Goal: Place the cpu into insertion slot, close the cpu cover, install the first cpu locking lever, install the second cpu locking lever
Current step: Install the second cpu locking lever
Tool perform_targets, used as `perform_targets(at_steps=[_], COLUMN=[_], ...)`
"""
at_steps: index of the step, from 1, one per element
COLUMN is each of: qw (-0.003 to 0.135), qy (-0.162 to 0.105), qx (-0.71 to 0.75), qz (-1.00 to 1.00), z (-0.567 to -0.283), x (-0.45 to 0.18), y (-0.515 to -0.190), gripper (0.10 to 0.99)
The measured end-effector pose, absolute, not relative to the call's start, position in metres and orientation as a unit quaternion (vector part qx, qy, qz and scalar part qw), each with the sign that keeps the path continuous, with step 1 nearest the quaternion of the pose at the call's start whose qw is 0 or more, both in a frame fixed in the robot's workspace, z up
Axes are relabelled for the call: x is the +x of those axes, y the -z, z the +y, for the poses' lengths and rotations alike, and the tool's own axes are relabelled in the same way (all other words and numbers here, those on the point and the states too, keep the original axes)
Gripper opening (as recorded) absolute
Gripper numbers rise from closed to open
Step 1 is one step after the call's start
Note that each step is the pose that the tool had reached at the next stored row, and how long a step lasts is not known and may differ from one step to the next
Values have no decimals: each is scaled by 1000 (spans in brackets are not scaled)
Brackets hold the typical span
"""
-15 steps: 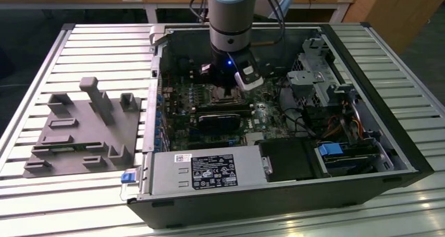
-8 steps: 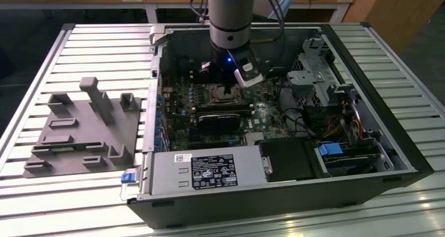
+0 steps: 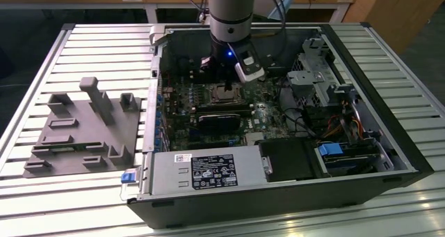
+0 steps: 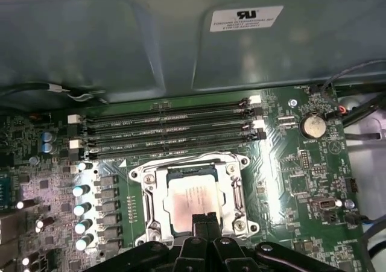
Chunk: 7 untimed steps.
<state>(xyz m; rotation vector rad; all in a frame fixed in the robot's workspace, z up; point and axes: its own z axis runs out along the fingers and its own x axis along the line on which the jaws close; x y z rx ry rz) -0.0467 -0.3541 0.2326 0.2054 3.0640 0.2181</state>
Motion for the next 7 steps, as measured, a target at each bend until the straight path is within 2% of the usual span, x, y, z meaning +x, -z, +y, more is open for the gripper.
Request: perform_targets(at_steps=[7], qw=[32], qy=[-69], qx=[67], qz=[995], z=[-354], x=[-47], y=[-233], gripper=[106])
